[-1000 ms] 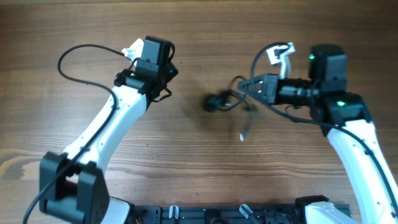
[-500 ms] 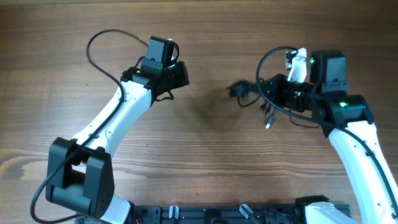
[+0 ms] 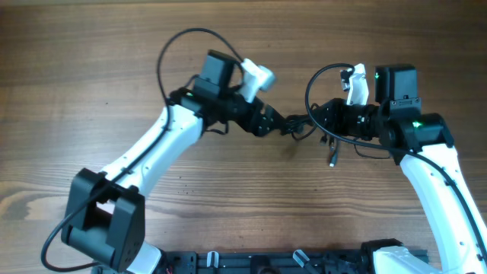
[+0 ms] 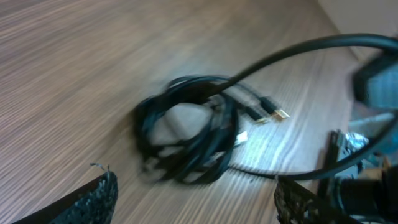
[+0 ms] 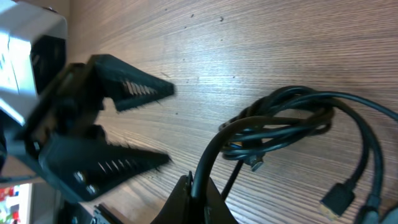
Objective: Untangle cables
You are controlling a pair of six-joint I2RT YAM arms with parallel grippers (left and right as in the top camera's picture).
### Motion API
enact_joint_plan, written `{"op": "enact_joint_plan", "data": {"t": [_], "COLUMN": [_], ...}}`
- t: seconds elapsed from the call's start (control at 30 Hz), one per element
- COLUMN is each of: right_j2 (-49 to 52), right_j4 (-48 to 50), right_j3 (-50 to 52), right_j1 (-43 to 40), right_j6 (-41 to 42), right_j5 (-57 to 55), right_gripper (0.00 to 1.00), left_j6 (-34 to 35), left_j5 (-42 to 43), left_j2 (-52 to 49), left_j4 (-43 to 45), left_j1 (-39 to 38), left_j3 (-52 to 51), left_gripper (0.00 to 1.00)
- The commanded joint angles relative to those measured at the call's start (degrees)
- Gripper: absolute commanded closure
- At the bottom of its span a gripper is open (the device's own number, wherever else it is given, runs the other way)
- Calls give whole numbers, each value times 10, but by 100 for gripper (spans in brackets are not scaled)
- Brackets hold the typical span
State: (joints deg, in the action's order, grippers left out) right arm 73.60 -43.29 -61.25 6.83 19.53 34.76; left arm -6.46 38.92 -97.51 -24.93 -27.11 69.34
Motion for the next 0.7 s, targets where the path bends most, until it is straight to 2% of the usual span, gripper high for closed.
{"op": "enact_joint_plan", "data": {"t": [0.0,0.5,0.67], "right_j2": [2,2,2], "right_j4": [3,8,8], "right_j3": [-12,-12,-12], "right_j1": [1,1,1], "right_j6": [-16,-14,-10], "right_j5": [31,44,45], "right_gripper": [96,96,96], "left_j6": [-38,-34,-35], "left_j5": [4,29,24], "left_j2": [-22,-101,-127], "left_j4": [30,78,90], "left_j1": [-24,-45,-64], "left_j3": [0,0,0], "left_gripper": [22,26,34]}}
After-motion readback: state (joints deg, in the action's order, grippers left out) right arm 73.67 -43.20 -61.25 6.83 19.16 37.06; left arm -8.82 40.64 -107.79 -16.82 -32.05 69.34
